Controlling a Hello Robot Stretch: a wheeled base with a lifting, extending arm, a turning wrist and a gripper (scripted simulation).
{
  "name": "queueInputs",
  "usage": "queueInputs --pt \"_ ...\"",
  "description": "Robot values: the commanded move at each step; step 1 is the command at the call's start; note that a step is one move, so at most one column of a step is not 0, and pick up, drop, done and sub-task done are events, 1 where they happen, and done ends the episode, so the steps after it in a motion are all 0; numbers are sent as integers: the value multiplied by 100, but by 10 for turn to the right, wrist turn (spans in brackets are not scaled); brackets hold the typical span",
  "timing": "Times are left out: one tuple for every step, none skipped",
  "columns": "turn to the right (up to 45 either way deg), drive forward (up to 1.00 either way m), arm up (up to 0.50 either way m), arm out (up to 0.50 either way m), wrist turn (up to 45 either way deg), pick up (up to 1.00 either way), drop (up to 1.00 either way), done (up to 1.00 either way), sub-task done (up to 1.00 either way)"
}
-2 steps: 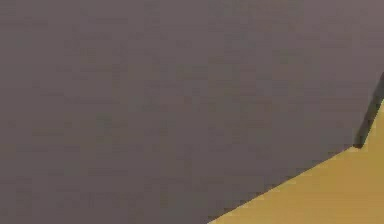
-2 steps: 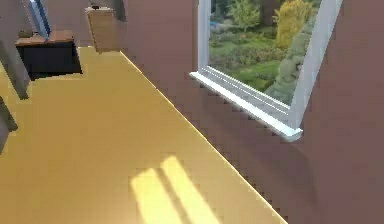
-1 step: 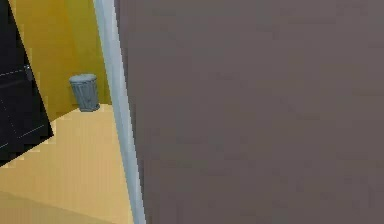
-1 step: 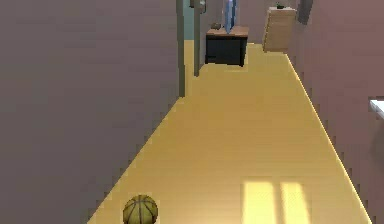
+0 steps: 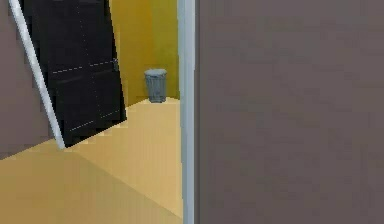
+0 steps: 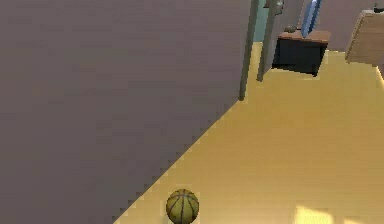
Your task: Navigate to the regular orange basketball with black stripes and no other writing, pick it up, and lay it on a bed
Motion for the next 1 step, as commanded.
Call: queueInputs --pt "0 0 18 0 0 0 0 0 0"
